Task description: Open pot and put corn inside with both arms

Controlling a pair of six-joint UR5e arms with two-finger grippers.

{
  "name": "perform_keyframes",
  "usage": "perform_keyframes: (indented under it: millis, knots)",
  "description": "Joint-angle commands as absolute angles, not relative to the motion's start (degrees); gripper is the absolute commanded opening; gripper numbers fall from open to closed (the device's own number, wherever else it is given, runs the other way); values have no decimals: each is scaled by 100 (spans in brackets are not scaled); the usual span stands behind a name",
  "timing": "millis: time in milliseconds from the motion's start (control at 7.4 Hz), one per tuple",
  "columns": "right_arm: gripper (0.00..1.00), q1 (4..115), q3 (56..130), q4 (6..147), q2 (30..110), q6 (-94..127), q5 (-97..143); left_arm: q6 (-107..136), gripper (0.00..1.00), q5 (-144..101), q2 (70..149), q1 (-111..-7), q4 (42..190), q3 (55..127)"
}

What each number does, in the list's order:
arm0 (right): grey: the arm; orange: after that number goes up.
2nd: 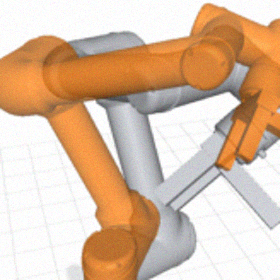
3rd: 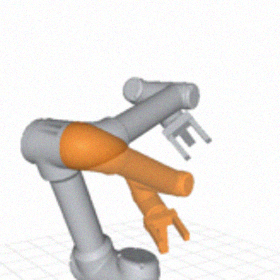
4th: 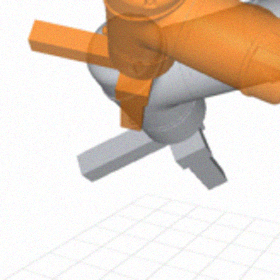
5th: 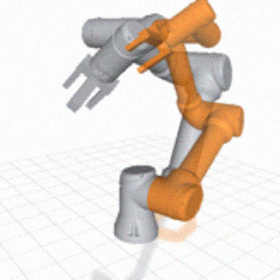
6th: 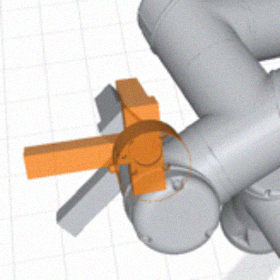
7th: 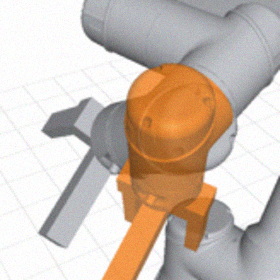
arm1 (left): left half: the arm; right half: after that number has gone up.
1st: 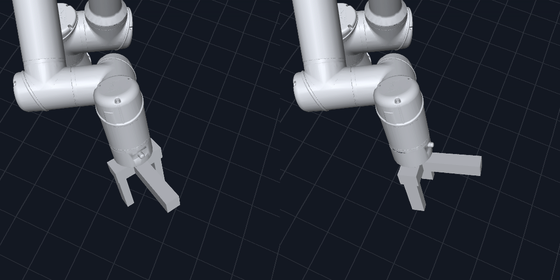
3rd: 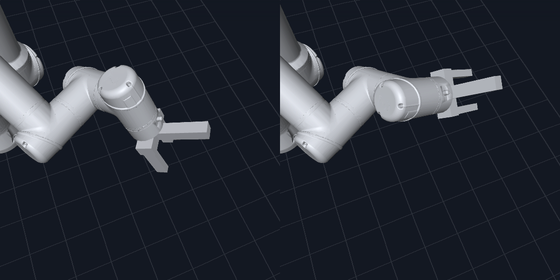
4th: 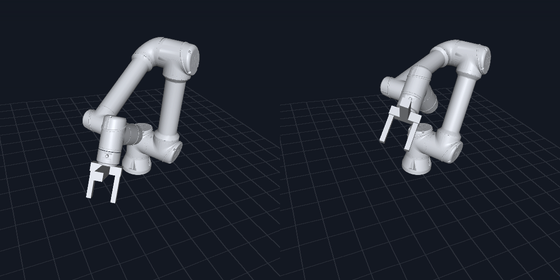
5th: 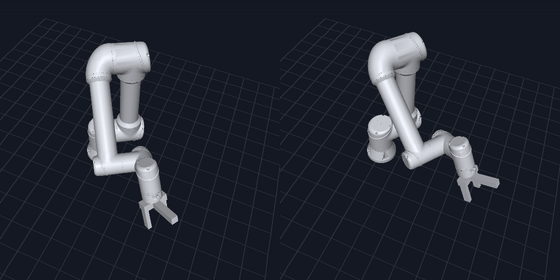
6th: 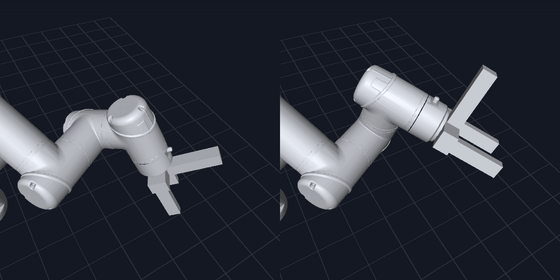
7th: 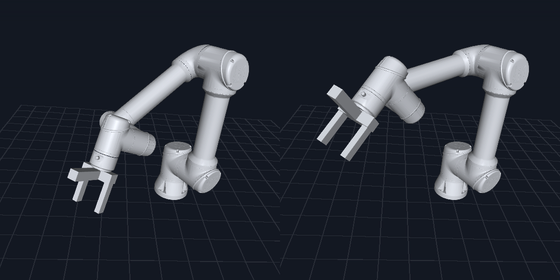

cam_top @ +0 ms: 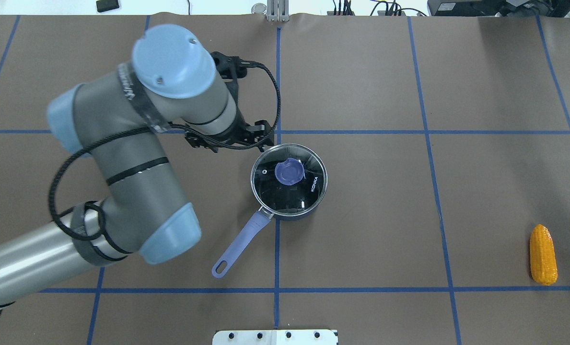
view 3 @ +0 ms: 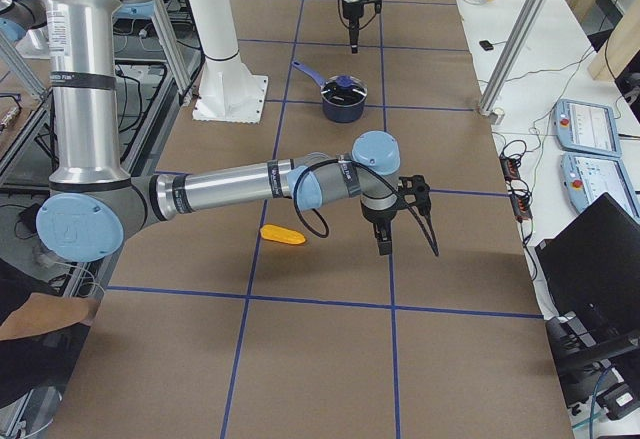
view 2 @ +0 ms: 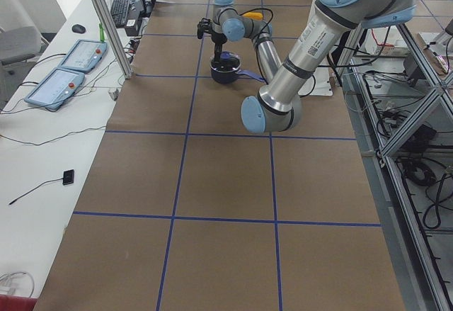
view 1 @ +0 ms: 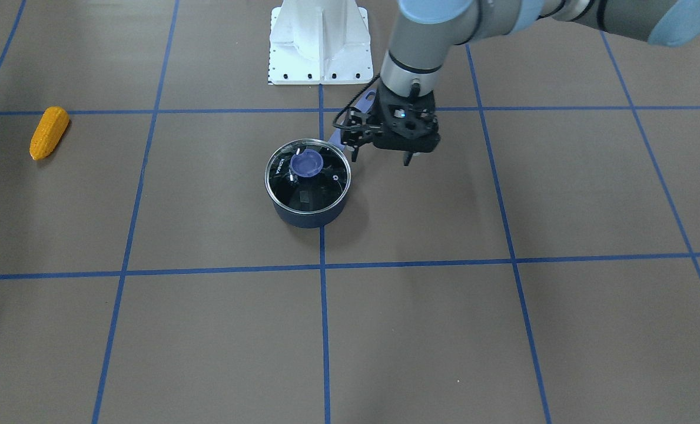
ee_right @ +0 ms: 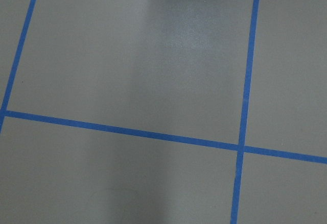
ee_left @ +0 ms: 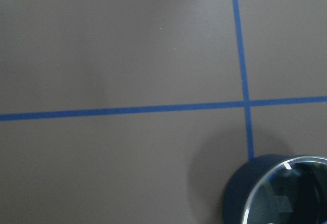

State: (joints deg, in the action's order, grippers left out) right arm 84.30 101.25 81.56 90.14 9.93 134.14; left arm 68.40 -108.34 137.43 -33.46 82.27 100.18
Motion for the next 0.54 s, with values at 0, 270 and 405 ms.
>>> perform_keyframes:
  millis: [0,270,405]
  knots:
    - [100,8429,10125,8156,9018,993,13412,7426,99,-10321,14553,-2797,8174,9055]
    - [100,8420,10125,8156,9026,993,13412,7436,99,-10222,14493,-2629,8174,9000]
    - [100,8420,10125,8156,9026,993,13412,7444,99,-10222,14502,-2611,8183,8948]
